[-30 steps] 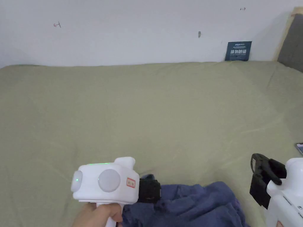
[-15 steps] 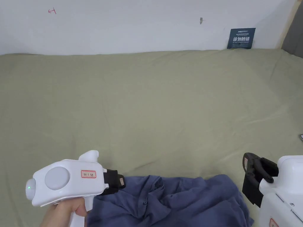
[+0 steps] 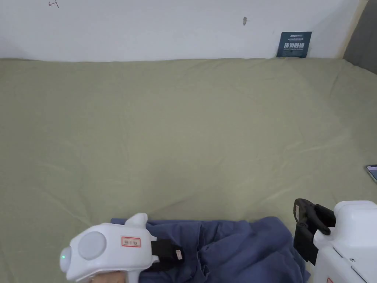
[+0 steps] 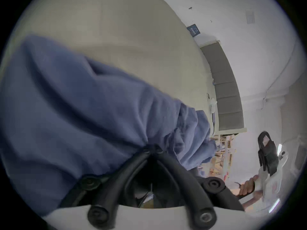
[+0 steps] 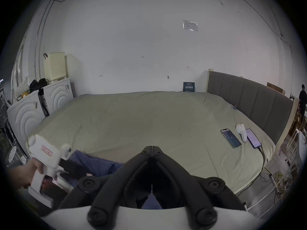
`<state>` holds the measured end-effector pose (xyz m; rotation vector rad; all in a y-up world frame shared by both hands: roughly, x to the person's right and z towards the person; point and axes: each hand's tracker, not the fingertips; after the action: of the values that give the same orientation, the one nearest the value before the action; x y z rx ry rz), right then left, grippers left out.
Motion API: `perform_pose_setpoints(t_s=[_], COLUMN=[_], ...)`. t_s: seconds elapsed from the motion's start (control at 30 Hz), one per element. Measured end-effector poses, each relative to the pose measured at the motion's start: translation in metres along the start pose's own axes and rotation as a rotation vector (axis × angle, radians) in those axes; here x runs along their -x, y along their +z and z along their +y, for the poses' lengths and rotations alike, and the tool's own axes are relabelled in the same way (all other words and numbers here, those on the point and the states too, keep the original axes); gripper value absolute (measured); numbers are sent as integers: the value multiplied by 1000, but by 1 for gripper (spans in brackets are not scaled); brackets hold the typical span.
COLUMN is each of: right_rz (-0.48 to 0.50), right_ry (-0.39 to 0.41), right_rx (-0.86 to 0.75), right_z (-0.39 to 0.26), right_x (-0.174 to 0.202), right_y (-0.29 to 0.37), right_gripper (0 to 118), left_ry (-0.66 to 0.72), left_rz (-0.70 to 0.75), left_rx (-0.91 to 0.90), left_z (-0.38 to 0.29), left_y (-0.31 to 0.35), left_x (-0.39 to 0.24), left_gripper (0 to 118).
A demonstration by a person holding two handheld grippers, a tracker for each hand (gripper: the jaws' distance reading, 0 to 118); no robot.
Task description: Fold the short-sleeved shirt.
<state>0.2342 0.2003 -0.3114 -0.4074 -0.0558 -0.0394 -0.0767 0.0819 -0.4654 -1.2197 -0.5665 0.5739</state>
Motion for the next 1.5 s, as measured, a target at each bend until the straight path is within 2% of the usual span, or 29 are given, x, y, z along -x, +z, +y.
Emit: perform_pose_setpoints(t_s=[0.1,0.2,0.27,0.37,0.4,0.43,0.47,0.5,0.53,0.63,0.73,0.8,0.83,0.87,0.9,0.93,0.97,1.03,1.17,1.37,1.5], right_rz=[15,28,32,35,36,37,36,37,38,31,21,19,20,18,19,17,17,19,26,52,73], right_ry=[3,22,29,30,29,30,33,36,41,49,48,43,40,38,38,37,37,35,47,56,80], right_rx=[-10,-18,-19,-15,-12,-10,-6,-1,2,4,-1,-9,-14,-16,-20,-25,-28,-29,-40,-65,-82], right_z=[4,6,7,6,5,4,4,4,4,4,6,9,11,12,13,13,13,15,20,31,37], right_x=[6,13,17,22,24,25,26,27,27,27,25,22,21,21,20,19,19,17,15,17,23], right_y=[0,1,1,-1,-1,-1,-2,-2,-2,-3,-4,-3,-3,-3,-3,-2,-2,-1,0,-5,-7], right_gripper=[2,2,2,2,2,2,2,2,2,2,2,2,2,2,2,2,2,2,2,2,2], left_ry=[0,4,18,69,82,122,145,168,184,238,260,253,231,223,231,211,201,249,250,298,272], left_rz=[-3,65,128,75,23,-45,-93,-125,-168,-242,-385,-367,-373,-371,-305,-192,-180,-269,-247,-177,-50], left_rx=[-58,-130,-114,-62,-50,-48,-32,-20,-57,9,23,35,38,38,53,51,41,36,-22,-155,-233], left_z=[13,22,23,23,24,25,25,25,26,26,26,27,27,28,30,30,30,32,37,26,16], left_y=[54,98,107,105,101,97,90,84,81,58,40,32,29,28,19,9,8,14,38,107,170], left_x=[9,38,55,84,92,98,103,106,108,115,111,106,100,96,101,106,107,112,121,143,152], left_gripper=[0,0,0,1,16,53,106,118,118,118,118,116,103,48,14,13,13,13,13,13,13])
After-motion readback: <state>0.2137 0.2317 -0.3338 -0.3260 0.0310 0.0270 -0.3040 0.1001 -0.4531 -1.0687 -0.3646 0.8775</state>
